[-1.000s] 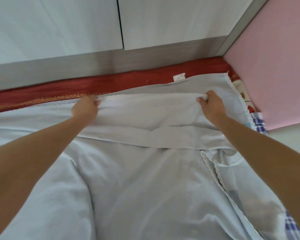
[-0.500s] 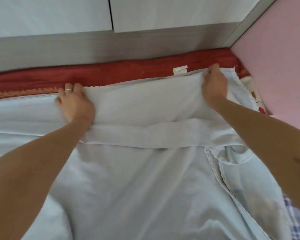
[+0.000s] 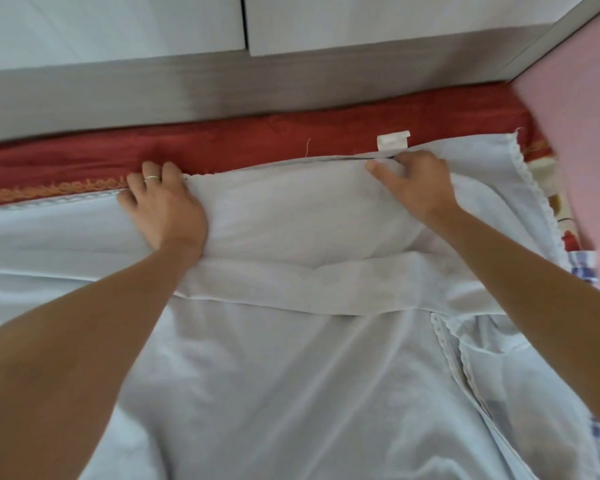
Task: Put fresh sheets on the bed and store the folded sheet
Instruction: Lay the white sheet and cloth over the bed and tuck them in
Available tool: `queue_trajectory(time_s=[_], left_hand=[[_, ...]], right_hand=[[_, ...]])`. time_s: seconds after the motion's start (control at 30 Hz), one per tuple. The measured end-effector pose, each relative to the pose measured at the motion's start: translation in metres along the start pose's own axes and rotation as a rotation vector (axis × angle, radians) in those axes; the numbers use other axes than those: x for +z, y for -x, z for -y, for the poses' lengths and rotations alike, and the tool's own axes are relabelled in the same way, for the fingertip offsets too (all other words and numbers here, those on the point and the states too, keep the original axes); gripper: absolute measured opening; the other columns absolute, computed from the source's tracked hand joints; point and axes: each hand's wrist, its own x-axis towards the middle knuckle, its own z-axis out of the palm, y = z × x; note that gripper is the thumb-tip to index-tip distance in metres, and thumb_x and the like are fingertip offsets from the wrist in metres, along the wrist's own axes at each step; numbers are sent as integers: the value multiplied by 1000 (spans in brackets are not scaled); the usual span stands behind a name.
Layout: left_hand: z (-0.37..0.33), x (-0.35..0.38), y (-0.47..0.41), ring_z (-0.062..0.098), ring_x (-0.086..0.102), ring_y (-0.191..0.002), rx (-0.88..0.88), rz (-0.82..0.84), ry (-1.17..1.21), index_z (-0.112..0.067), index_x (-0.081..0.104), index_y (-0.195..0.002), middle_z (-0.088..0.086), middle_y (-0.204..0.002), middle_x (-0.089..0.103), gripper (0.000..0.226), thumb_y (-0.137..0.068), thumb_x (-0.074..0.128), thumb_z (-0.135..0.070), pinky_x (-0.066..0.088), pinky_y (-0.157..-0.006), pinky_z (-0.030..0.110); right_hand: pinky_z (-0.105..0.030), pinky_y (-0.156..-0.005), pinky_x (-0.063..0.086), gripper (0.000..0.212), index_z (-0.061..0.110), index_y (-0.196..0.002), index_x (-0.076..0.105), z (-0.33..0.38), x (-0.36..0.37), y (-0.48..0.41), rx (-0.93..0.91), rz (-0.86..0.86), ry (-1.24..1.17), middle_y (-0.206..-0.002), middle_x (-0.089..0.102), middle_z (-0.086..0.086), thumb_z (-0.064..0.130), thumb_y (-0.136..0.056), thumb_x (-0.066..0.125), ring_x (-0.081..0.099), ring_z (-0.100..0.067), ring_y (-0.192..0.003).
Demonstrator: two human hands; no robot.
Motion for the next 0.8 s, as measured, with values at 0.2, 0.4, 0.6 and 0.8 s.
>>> queue_trajectory(time_s=[0.2,0.4,0.6,0.8], left_hand=[[2,3,-2,36,41,-111,-5,10,-12,-6,52,-112,20,-124,47,27,-90,37,-14,25,-94,46],[3,7,-4,36,41,-111,5,-16,-19,-5,52,-111,20,-122,48,27,-90,36,-11,24,-94,45],[-1,3,-3,37,41,-111,7,-6,3,-4,52,-111,21,-121,47,27,-93,34,-13,23,-97,46],[1,5,-3,38,39,-113,2,-32,20,-2,51,-111,23,-122,46,28,-92,34,-13,22,-100,47]], right_hand=[[-34,-88,28,29,7,-103,58,5,18,-24,14,-142,-42,-102,65,-13,34,-93,54,52,-33,-103],[-38,-94,25,22,14,-108,55,19,39,-19,104,-367,75,-112,55,-7,26,-90,49,47,-29,-108],[-63,-110,15,51,30,-142,37,57,53,73,-633,-76,256,-149,38,-2,43,-93,36,27,-32,-139],[-69,-106,-2,66,44,-148,2,-24,40,40,3,-5,443,-159,2,9,66,-88,18,3,-31,-145]])
